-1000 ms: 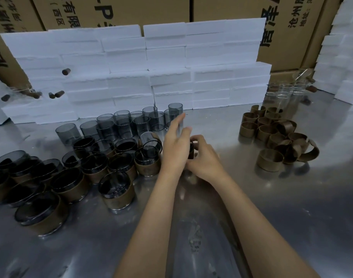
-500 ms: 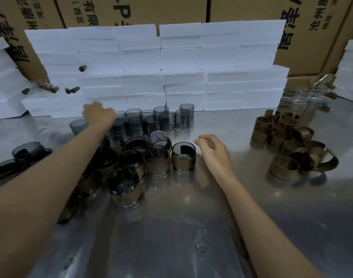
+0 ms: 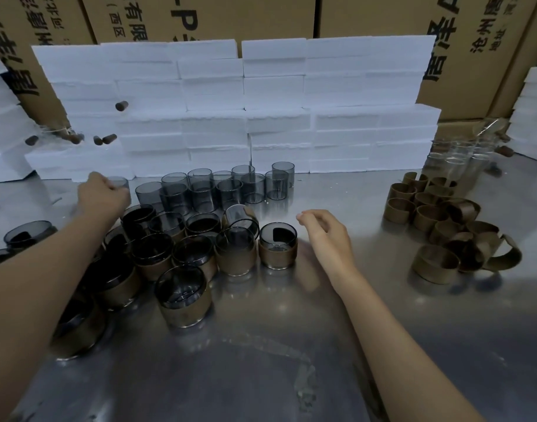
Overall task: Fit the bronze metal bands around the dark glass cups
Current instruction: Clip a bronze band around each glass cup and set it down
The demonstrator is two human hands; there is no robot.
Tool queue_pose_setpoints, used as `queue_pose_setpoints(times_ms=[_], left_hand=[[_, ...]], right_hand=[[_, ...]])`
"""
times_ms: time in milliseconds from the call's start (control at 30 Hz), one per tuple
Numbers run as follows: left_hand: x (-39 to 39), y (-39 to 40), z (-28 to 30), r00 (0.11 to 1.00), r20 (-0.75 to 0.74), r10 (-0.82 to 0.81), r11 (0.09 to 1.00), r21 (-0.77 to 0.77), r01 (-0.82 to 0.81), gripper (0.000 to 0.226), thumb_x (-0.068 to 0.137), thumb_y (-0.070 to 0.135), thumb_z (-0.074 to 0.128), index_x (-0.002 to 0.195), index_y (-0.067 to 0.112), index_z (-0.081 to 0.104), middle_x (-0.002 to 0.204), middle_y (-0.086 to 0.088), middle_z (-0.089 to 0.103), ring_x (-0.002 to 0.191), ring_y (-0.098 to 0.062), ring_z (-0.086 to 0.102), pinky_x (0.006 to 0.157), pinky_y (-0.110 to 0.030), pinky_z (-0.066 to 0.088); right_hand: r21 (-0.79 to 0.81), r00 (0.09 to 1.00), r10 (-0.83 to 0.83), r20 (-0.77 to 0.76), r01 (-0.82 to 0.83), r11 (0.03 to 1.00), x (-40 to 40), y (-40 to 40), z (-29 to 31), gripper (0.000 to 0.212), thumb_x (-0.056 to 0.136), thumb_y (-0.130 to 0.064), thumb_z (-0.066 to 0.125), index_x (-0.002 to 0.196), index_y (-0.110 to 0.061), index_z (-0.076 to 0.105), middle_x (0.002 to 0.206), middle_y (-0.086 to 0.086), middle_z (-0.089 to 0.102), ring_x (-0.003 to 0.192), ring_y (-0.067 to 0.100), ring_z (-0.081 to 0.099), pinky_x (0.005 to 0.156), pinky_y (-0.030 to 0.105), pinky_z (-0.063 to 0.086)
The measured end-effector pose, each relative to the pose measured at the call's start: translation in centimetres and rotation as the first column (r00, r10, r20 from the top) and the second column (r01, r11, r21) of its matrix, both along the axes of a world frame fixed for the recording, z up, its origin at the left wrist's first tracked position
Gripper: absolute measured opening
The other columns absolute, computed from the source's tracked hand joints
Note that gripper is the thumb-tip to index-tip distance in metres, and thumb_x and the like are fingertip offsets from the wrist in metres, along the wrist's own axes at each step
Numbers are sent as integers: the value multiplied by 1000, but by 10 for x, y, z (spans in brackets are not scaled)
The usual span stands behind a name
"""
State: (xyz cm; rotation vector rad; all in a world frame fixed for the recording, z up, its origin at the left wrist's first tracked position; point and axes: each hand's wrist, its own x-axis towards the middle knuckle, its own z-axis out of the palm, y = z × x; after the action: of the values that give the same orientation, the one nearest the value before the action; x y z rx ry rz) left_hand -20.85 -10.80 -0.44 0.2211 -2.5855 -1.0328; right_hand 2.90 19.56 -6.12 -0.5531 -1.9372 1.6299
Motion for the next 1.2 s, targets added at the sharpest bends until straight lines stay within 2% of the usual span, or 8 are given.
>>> queue_pose_setpoints(times_ms=[200,300,433,633,733,967,1100,1200], left_hand=[[38,42,35,944,-306,-127,960,203,195,36,86,15,71,107,19,42,133,-19,48,105,-38,60,92,-46,53],[78,84,49,913,-343,-222,855,381,351,53,83,15,77,117,22,36,111,-5,56,81,-11,59,75,-22,54],[137,143,57,890,-302,-341,652,606,456,58,84,24,82,124,23,40,107,6,58,87,-1,56,68,-17,43],[220,215,34,775,-233,-588,266,849,457,31,87,20,80,112,6,69,103,-10,74,85,-16,67,79,-32,53],[246,241,1,692,-173,-701,115,930,349,32,97,27,69,116,2,70,97,-13,75,84,-18,68,76,-30,52],[228,244,-33,651,-38,-758,279,883,377,48,108,49,37,115,19,74,109,-6,78,103,-21,73,86,-34,55],[221,240,-36,649,-22,-761,329,849,414,44,108,47,39,112,20,75,104,-6,78,87,-21,69,72,-31,48],[217,238,-40,734,-61,-676,331,865,377,23,106,29,52,97,18,70,92,-10,70,78,-23,62,62,-30,48]], right_hand=[[-20,1000,-2,-6,2,1000,0,0,1,15,91,-40,66,99,-29,72,108,-12,72,105,0,62,83,21,43],[-48,1000,-9,-5,9,999,2,1,4,18,92,-41,65,102,-28,72,110,-10,72,105,1,62,82,21,43],[-151,999,-9,-43,2,989,8,3,12,23,96,-53,61,101,-31,67,109,-11,72,90,-12,61,71,11,43],[-431,978,-16,-209,-77,899,24,23,32,58,96,-68,46,124,-20,65,116,5,74,113,20,67,102,36,50],[-452,933,139,-331,-286,845,30,30,28,60,93,-72,48,108,-21,75,103,3,73,97,16,68,81,27,54],[-317,987,157,-43,-163,934,20,24,19,76,70,-81,65,114,-21,75,103,3,80,96,18,77,77,34,57],[-171,999,17,34,-11,985,20,21,18,84,68,-94,43,110,-29,74,101,-7,79,90,7,75,80,31,59],[-126,997,-40,61,48,991,20,19,15,85,84,-85,26,119,-22,70,117,6,74,108,24,70,95,44,56]])
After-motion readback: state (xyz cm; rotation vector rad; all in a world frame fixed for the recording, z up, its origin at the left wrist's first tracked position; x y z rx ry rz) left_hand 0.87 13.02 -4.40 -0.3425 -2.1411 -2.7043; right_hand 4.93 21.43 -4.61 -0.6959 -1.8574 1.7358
